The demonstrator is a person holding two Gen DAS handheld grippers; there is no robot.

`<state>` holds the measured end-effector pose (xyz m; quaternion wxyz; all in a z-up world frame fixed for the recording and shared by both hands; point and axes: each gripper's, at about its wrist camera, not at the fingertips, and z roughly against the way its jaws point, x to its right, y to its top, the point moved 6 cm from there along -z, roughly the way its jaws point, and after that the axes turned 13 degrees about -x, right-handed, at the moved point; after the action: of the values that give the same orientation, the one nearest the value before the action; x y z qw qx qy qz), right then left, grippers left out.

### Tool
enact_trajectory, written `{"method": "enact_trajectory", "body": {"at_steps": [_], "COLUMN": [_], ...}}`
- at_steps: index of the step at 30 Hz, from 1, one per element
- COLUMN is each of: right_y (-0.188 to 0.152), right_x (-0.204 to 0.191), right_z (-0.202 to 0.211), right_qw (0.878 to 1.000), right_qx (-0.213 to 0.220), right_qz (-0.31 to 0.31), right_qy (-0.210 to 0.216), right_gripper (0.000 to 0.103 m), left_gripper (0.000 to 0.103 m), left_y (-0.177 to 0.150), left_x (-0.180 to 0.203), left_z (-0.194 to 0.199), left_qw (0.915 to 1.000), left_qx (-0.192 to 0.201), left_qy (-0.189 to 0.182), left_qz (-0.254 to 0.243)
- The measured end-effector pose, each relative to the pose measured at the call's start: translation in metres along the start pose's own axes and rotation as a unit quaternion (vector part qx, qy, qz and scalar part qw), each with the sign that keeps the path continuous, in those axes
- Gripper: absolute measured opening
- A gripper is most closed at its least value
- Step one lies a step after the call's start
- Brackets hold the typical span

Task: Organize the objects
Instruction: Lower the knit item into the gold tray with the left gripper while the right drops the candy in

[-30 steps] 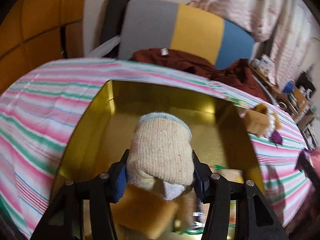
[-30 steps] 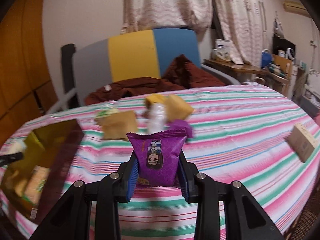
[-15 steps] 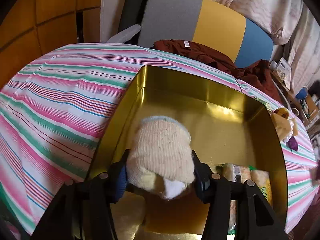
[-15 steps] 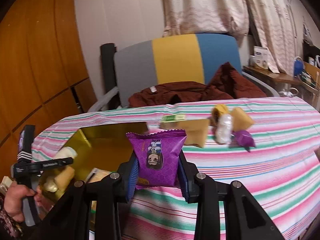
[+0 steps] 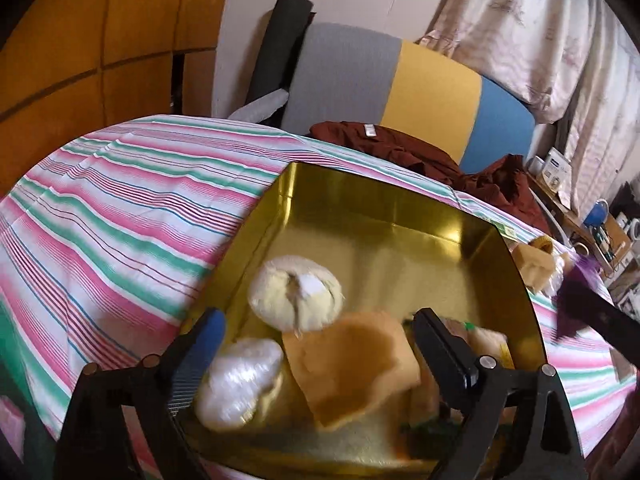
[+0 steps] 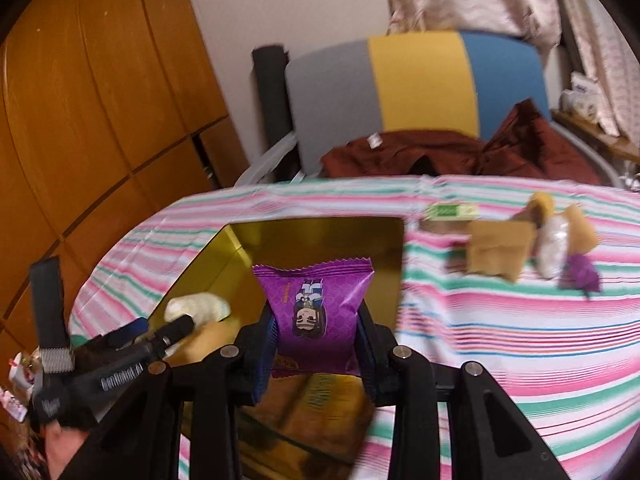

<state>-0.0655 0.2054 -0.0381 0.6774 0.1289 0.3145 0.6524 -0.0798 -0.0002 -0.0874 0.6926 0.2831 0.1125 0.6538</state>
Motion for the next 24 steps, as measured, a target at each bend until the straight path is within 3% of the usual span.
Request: {"method": "enact_trajectory", "body": {"at_steps": [3,8,12,16,20,24], "right_y": [0.001,0.011,0.018,0.025,0.032,0.040], "right_x": [-0.012,-0.014,-0.015,-0.018,-0.025,-0.036], "right_z": [-0.011,-0.023,-0.037,-0.052,-0.071,-0.095], "right_qw": [1.000,1.000,0.999,0.998,0.997,0.995], "right_qx": [-0.012,-0.023,-0.044,-0.059,-0.078,-0.097], "right_qz": [0.012,0.006,0.002,-0.002,0.007,0.018], "right_qy": [0.005,0.007,0.012,0.013,0.010,0.006], "right_gripper": [0.035,0.035,0.035,0.035,0.035,0.035], "left_gripper": [0.095,0.093,0.094,0.094,0.095,0.098], "left_y": [-0.012,-0.024,-0.031,-0.030,-0.028,-0.030], "left_x": [0.012,0.032,0.040,0.037,0.017,-0.002], "left_z": [-0.005,-0.001,0.008,0.014,0.019,0.020], "left_qw": [0.9994,0.9934,0.9846,0.9891,0.9960,0.9961], "left_qx": [-0.010,-0.023,-0.026,-0.007,0.012,0.012], "left_qy": [-0.009,-0.084,-0.154,-0.124,-0.085,-0.084], "left_qz": [-0.032,-0.076,-0.079,-0.079,-0.027,0.023]}}
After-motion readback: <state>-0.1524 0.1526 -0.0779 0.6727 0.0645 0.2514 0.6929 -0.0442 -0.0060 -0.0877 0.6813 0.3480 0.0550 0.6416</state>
